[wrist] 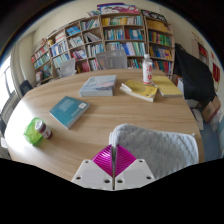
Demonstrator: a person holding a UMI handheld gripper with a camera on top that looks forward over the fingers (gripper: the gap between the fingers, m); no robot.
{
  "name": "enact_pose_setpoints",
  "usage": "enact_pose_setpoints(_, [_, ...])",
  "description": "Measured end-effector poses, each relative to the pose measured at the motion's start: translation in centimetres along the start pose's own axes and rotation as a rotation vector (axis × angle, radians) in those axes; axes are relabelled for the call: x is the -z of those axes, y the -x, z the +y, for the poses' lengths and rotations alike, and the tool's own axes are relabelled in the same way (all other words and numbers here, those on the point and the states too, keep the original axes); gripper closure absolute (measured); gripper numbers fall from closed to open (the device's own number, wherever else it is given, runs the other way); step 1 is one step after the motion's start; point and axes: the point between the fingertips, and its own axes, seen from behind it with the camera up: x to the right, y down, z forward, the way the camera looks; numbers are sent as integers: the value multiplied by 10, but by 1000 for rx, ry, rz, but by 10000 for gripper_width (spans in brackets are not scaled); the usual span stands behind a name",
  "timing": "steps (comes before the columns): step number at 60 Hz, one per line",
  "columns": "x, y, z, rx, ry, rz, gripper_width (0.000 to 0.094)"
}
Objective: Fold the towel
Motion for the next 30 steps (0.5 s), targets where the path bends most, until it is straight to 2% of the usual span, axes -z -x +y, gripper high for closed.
enact_pose_setpoints(8, [48, -59, -48, -196, -91, 1, 927])
enact_pose_setpoints(14, [60, -132, -39, -317, -99, 62, 926])
enact_pose_setpoints(17, [64, -173, -28, -356, -77, 118, 925])
enact_pose_setpoints(25, [43, -260, 43, -371, 39, 251, 923])
enact_pose_setpoints(30, [30, -278, 72, -340, 95, 272, 924])
